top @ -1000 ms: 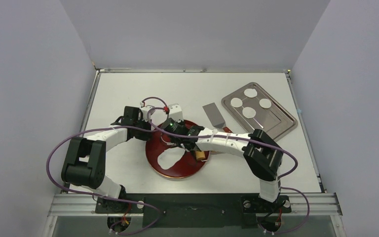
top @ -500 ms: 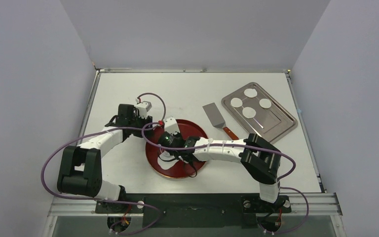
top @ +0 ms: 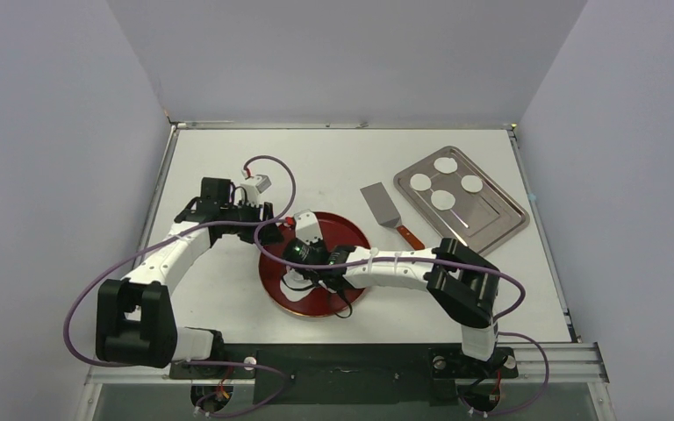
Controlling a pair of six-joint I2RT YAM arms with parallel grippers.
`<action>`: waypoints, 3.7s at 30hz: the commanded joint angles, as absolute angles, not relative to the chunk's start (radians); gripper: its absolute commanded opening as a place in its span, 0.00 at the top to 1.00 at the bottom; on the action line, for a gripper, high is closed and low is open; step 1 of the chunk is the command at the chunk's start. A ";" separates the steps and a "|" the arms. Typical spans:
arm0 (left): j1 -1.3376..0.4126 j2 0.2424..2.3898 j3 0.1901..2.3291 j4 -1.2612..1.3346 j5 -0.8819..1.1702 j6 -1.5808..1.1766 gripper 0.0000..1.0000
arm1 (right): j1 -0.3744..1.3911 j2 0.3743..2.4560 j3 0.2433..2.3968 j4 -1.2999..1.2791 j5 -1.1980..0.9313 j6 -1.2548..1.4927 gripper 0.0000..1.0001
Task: Roll out the dumpling wrappers from the dough
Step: Press the dumpling wrapper on the work surface.
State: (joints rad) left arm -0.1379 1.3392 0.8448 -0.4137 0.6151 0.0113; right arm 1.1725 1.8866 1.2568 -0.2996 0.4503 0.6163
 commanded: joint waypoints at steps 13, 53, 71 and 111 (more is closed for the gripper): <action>-0.135 1.325 0.854 -0.436 0.640 -0.038 0.53 | 1.169 1.895 1.217 -0.243 0.436 0.631 1.00; -0.244 1.316 0.878 -0.471 0.524 0.029 0.60 | 1.148 1.756 1.133 -0.189 0.418 0.689 0.72; -0.302 1.493 0.860 -0.476 0.676 -0.031 0.63 | 1.127 1.728 1.037 -0.069 0.357 0.691 0.84; -0.278 1.602 0.805 -0.400 0.662 -0.103 0.78 | 1.148 1.749 1.070 -0.107 0.404 0.684 0.88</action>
State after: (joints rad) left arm -0.2752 1.5921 0.8101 -0.4400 0.6476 -0.1040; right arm 1.1469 1.7779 1.0763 -0.1642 0.3847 0.6720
